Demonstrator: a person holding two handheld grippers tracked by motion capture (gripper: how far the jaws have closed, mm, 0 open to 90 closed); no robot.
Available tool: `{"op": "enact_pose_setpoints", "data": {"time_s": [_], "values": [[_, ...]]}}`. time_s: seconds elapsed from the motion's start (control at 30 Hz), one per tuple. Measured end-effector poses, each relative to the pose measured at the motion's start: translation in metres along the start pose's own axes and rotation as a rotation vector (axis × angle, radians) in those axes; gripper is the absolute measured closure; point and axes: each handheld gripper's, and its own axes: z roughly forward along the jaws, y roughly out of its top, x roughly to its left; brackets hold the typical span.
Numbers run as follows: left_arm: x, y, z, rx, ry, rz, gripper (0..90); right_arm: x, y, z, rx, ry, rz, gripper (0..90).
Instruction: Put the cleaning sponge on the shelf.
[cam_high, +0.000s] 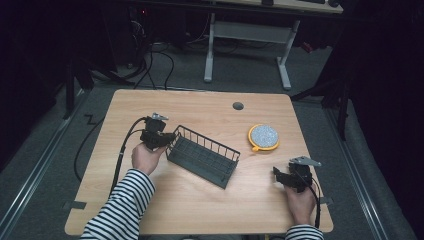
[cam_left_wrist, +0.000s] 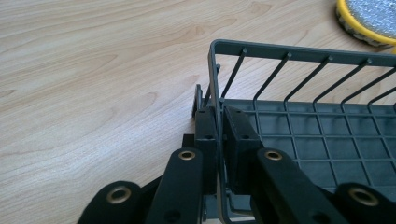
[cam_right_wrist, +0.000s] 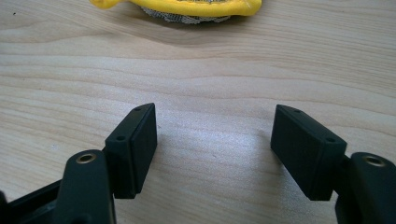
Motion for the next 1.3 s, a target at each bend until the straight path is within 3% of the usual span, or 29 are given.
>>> {"op": "enact_pose_setpoints", "data": {"time_s": [0.1, 0.17, 0.33, 0.47, 0.6, 0.77, 0.87, 1.0, 1.17, 1.3], "values": [[0.002, 0.001, -0.006, -0.025, -0.014, -0.014, 78.5, 0.0, 0.0, 0.0, -0.001, -0.001, 0.0, 31.8], [0.002, 0.002, -0.012, -0.044, -0.015, -0.024, 69.6, 0.0, 0.0, 0.0, 0.0, 0.0, 0.0, 31.8], [0.003, 0.001, -0.024, -0.083, -0.003, -0.009, 51.9, 0.0, 0.0, 0.0, 0.0, 0.0, 0.0, 31.8], [0.006, -0.005, -0.036, -0.133, -0.007, -0.029, 46.0, 0.0, 0.0, 0.0, -0.001, -0.001, 0.0, 31.8], [0.009, -0.016, -0.048, -0.162, 0.009, -0.021, 42.6, 0.0, 0.0, 0.0, 0.001, 0.0, 0.001, 31.7], [0.012, -0.041, -0.06, -0.184, 0.015, -0.015, 40.4, 0.0, 0.0, 0.0, 0.001, -0.001, -0.001, 31.6], [0.014, -0.06, -0.062, -0.169, 0.074, 0.014, 40.1, 0.0, 0.0, 0.0, 0.002, -0.001, -0.004, 31.6], [0.022, -0.085, -0.064, -0.177, 0.074, -0.052, 39.0, 0.001, 0.0, 0.0, 0.003, -0.002, -0.001, 31.5], [0.029, -0.114, -0.057, -0.141, 0.129, -0.09, 37.5, 0.001, 0.0, 0.0, 0.003, -0.002, -0.001, 31.5], [0.036, -0.132, -0.052, -0.126, 0.147, -0.137, 36.7, 0.001, 0.0, 0.0, 0.002, -0.001, -0.003, 31.8]]}}
